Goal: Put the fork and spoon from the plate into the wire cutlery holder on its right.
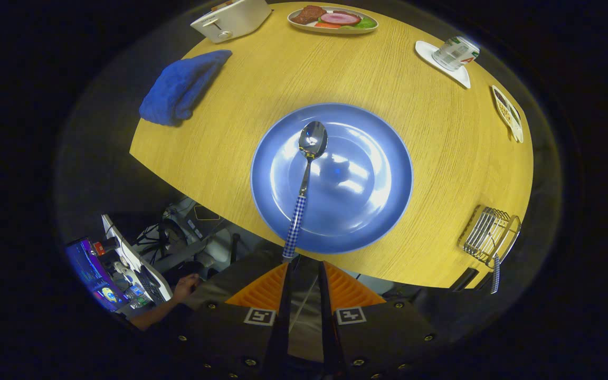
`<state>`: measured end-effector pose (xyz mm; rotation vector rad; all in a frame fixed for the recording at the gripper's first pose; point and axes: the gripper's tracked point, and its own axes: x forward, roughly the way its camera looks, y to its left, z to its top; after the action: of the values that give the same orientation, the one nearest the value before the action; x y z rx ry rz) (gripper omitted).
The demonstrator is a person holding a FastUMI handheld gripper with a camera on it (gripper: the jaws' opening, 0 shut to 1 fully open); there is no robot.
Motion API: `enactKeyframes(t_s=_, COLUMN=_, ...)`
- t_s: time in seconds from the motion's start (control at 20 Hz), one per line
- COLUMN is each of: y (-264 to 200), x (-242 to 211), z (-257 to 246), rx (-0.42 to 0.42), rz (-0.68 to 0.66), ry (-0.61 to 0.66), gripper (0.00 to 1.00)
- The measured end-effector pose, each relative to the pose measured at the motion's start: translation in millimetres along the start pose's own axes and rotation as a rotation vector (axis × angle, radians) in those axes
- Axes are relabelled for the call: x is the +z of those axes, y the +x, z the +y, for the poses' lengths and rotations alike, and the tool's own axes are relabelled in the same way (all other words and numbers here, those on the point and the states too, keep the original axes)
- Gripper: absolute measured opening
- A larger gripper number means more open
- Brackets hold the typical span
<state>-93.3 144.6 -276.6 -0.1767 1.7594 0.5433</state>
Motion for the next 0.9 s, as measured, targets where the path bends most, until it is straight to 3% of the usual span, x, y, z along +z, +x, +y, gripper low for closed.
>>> enactKeyframes(t_s=0.9, y=70.1, x=22.4, z=-2.0, rx=0.008, rz=0.077, ry=0.087, gripper=0.27)
